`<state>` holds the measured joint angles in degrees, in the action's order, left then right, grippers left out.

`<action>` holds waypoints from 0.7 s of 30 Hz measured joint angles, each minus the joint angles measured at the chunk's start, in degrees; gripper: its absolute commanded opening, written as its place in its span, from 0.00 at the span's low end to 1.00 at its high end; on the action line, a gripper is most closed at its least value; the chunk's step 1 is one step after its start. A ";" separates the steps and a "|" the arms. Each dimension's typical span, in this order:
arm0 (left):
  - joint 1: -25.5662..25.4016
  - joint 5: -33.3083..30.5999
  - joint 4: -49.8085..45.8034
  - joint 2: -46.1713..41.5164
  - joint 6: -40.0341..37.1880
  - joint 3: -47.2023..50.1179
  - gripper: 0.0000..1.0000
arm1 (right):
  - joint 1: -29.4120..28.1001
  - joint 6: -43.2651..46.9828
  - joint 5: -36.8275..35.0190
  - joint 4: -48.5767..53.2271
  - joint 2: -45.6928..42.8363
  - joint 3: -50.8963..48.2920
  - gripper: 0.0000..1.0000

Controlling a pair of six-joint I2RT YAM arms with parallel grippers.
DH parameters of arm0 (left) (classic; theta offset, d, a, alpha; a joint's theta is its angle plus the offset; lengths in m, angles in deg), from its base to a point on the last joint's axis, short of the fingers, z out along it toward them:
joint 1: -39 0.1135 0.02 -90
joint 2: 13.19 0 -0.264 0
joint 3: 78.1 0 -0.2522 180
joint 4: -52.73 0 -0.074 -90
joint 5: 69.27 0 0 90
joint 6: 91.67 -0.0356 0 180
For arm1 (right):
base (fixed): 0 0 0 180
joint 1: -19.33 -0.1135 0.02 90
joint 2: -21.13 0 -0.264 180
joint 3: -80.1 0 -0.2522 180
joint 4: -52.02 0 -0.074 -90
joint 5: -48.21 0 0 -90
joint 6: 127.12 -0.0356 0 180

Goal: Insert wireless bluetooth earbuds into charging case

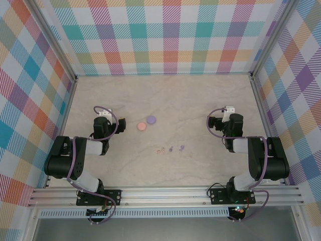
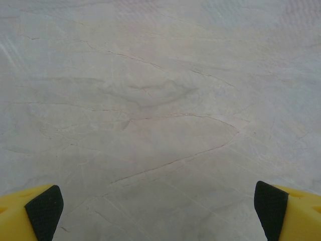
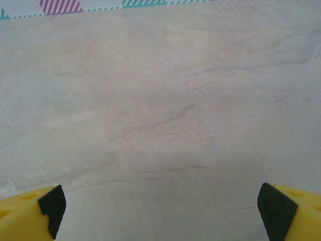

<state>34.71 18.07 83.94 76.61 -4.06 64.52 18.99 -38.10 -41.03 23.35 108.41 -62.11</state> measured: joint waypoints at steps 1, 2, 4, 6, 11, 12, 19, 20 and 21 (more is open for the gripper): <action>0.00 0.00 0.00 0.00 0.00 0.00 1.00 | 0.00 0.00 0.00 0.00 0.00 0.00 1.00; 0.00 0.00 0.00 0.00 0.00 0.00 1.00 | 0.00 0.00 0.00 0.00 0.00 0.00 1.00; 0.00 0.00 0.00 0.00 0.00 0.00 1.00 | 0.00 0.00 0.00 0.00 0.00 0.00 1.00; 0.00 -0.20 -0.09 0.00 0.02 0.00 1.00 | 0.00 0.00 0.00 0.00 0.00 0.00 1.00; 0.00 -3.28 -7.39 -2.62 1.55 -2.16 1.00 | 0.00 -0.07 -0.09 6.47 -1.14 2.71 1.00; 0.00 -4.22 -10.49 -4.15 2.34 -3.34 1.00 | 0.00 -0.26 -0.24 9.73 -1.70 4.55 1.00; 0.00 -5.44 -29.38 -16.92 8.50 -12.46 1.00 | 0.00 -2.45 -0.92 26.86 -6.16 14.45 1.00; 0.00 -4.70 -32.72 -18.18 9.18 -14.12 1.00 | 0.00 -2.91 -0.90 29.94 -6.54 15.80 1.00; 0.00 -3.87 -35.93 -18.99 9.77 -15.76 1.00 | 0.00 -3.30 -0.81 33.20 -6.67 17.33 1.00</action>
<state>34.71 14.20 48.01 57.61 5.71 48.76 18.99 -41.40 -41.84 56.55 101.75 -44.77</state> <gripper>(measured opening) 0.998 0.997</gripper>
